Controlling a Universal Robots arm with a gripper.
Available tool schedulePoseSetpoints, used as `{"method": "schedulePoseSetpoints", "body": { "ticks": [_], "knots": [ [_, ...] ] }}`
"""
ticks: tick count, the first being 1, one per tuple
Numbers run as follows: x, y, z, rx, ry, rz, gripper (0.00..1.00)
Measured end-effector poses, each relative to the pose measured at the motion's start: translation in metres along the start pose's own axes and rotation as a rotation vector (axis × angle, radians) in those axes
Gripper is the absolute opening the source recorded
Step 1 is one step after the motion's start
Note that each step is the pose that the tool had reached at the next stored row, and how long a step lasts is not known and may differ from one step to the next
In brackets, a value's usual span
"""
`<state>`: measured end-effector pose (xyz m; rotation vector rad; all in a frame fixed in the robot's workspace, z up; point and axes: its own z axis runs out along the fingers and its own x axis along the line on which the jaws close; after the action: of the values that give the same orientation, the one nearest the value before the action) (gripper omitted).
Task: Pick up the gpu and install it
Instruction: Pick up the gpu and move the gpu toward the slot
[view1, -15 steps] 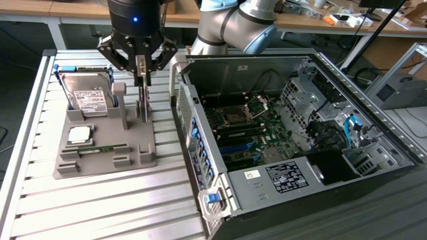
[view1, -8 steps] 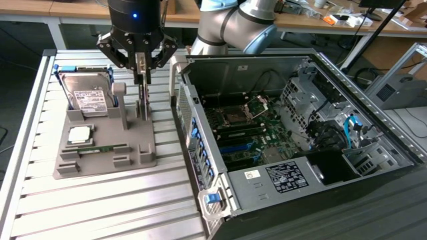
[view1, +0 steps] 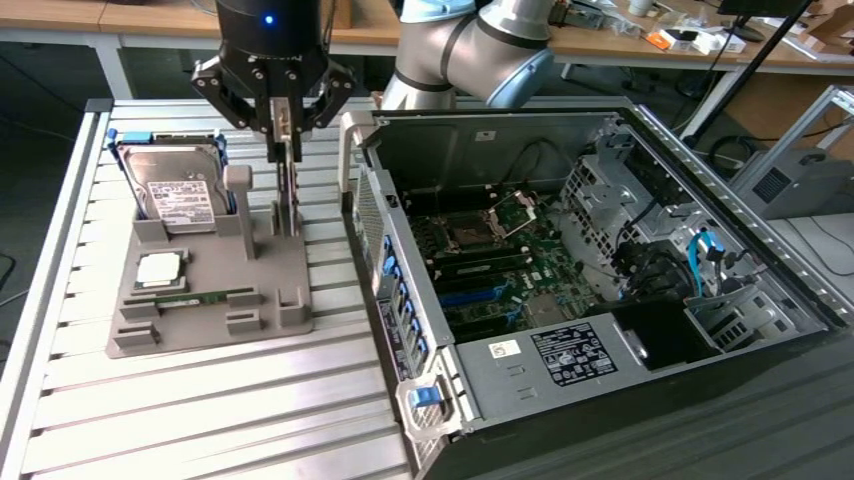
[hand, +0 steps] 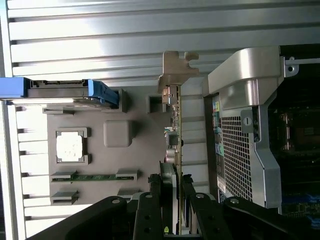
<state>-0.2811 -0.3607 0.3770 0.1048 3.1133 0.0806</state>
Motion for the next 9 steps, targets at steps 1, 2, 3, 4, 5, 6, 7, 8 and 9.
{"method": "schedulePoseSetpoints", "body": {
  "ticks": [1,2,3,4,5,6,7,8,9],
  "knots": [
    [0.0,0.0,-0.0008,0.0,0.0,0.0,0.27],
    [-0.0001,0.0001,-0.0015,-0.0002,0.0,0.0,0.27],
    [-0.0001,0.0001,-0.0026,-0.0002,0.0,0.0,0.27],
    [-0.0001,0.0002,-0.0037,-0.0003,0.0,0.0,0.27],
    [-0.0001,0.0002,-0.0043,-0.0003,0.0,0.0,0.27],
    [-0.0001,0.0003,-0.005,-0.0003,0.0,0.0,0.27],
    [-0.0001,0.0003,-0.0056,-0.0004,0.0,0.0,0.27],
    [-0.0001,0.0003,-0.0062,-0.0005,0.0,0.0,0.27],
    [-0.0002,0.0003,-0.0069,-0.0005,0.0,0.0,0.27]
  ]
}}
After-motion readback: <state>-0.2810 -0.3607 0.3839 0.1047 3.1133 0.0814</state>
